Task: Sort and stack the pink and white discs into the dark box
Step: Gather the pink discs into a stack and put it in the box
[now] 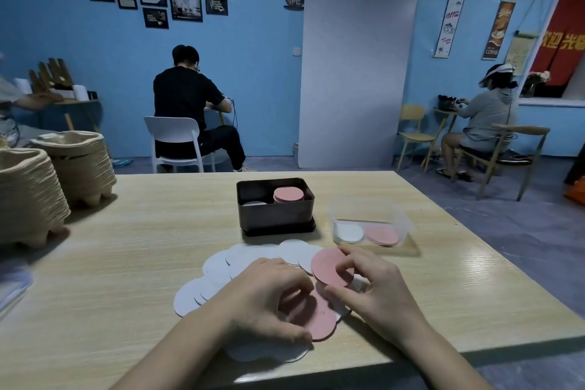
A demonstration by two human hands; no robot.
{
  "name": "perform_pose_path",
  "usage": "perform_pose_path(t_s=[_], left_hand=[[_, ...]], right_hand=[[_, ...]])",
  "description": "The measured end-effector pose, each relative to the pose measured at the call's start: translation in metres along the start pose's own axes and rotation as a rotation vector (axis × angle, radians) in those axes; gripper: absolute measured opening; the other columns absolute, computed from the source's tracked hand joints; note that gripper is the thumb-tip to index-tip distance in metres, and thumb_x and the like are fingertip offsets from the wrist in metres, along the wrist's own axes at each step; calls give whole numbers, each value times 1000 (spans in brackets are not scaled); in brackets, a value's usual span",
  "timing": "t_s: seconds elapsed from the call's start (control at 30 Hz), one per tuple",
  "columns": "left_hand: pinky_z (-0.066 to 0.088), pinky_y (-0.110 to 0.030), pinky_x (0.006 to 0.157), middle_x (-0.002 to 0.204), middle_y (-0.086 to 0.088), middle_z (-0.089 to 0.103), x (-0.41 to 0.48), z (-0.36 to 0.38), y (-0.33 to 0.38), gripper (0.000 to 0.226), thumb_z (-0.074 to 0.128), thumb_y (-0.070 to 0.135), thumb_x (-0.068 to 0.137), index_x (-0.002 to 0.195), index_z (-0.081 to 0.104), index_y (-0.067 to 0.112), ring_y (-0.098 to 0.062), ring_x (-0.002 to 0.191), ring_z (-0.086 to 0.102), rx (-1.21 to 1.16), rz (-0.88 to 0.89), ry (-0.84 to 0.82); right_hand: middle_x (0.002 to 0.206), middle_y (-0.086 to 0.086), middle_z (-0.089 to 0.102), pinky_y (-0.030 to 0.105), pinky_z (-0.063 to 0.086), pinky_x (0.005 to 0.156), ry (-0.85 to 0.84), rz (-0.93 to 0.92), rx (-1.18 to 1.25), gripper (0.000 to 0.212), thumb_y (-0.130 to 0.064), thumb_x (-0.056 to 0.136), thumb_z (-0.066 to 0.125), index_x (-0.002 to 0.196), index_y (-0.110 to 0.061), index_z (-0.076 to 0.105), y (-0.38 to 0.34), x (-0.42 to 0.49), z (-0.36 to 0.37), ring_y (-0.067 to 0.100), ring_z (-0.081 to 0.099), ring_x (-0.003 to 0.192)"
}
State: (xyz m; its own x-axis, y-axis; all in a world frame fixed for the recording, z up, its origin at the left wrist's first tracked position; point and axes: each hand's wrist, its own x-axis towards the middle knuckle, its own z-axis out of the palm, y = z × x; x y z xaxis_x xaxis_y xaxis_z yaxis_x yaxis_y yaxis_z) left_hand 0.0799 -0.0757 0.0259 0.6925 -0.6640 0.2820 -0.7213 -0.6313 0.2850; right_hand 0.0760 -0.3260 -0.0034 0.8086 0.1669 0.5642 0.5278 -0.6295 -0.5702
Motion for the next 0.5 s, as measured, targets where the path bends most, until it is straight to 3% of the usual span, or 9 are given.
perform_pose_path(t_s=[0.13, 0.3, 0.5], left_hand=[[49, -38, 77, 87, 11, 56, -3, 3, 3, 50, 72, 61, 62, 95, 60, 26, -8, 89, 52, -18, -41, 70], [51, -34, 77, 93, 14, 64, -4, -3, -15, 39, 80, 46, 71, 102, 63, 29, -6, 90, 60, -155, 7, 173], [52, -33, 80, 96, 15, 65, -2, -2, -34, 40, 82, 37, 73, 105, 64, 21, -7, 91, 63, -142, 33, 330]], right_hand=[[118, -17, 67, 34, 51, 93, 6, -8, -15, 34, -50, 73, 83, 83, -24, 63, 3, 1, 1, -1, 56, 124], [113, -19, 67, 29, 49, 93, 7, 1, -34, 33, -48, 70, 81, 81, -25, 61, 5, 1, 1, -5, 56, 121], [129, -15, 64, 22, 43, 102, -55, -7, -38, 39, -60, 69, 76, 92, -31, 64, 2, 3, 5, -7, 49, 130]])
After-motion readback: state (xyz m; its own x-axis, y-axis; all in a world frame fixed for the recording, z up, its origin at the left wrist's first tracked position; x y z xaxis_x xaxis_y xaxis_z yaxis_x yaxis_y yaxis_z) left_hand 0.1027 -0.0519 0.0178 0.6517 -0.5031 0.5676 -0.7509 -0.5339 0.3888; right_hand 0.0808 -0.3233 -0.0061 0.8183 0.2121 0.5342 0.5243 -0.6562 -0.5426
